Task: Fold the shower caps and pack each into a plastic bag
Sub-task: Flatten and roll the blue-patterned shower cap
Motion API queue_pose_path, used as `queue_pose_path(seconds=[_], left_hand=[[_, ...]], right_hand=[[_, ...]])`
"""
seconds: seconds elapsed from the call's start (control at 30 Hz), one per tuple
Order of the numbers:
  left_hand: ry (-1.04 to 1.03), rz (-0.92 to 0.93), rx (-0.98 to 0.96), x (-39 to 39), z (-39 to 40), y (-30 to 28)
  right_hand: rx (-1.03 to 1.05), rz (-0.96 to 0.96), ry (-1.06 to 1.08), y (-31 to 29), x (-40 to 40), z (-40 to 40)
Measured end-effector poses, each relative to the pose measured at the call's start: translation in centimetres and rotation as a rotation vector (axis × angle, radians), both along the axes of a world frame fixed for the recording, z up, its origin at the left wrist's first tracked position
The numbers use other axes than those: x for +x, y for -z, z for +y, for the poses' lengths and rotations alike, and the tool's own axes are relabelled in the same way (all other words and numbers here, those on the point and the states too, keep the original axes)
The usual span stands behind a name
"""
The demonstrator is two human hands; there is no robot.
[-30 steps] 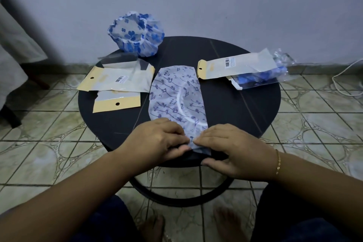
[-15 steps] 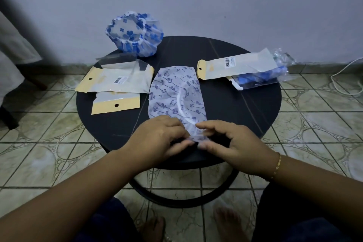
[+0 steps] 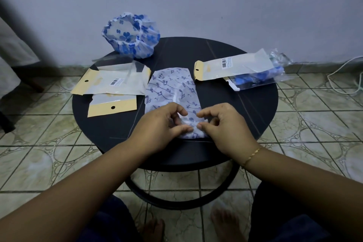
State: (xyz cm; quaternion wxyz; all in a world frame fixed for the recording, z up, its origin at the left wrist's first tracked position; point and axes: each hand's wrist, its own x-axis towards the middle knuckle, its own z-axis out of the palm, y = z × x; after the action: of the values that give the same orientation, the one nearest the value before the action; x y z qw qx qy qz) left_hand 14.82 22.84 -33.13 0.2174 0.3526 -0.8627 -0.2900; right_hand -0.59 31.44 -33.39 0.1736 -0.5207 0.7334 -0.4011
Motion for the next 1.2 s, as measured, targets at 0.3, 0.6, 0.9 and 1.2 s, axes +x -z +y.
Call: queue_pose_path(seconds=[0.3,0.6,0.9,1.2], left_hand=[[0.100,-0.163,-0.132,0.5,-0.3,-0.6],[0.128,-0.200,-0.364,1.3,0.0,0.5],[0.059,-0.142,-0.130,0.7,-1.1,-1.0],[-0.054,0.044,0.431,1.2,-3.4,-1.8]], right_hand=[[0.082,0.578,-0.227,-0.2,-1.7,0.5],[0.121,0.693,-0.272,-0.1,-1.4,1.4],[0.262,0.185,-0.210,-2.0,-2.3,-0.6],[0.343,-0.061,-0.157,-1.8,-3.0,-3.1]])
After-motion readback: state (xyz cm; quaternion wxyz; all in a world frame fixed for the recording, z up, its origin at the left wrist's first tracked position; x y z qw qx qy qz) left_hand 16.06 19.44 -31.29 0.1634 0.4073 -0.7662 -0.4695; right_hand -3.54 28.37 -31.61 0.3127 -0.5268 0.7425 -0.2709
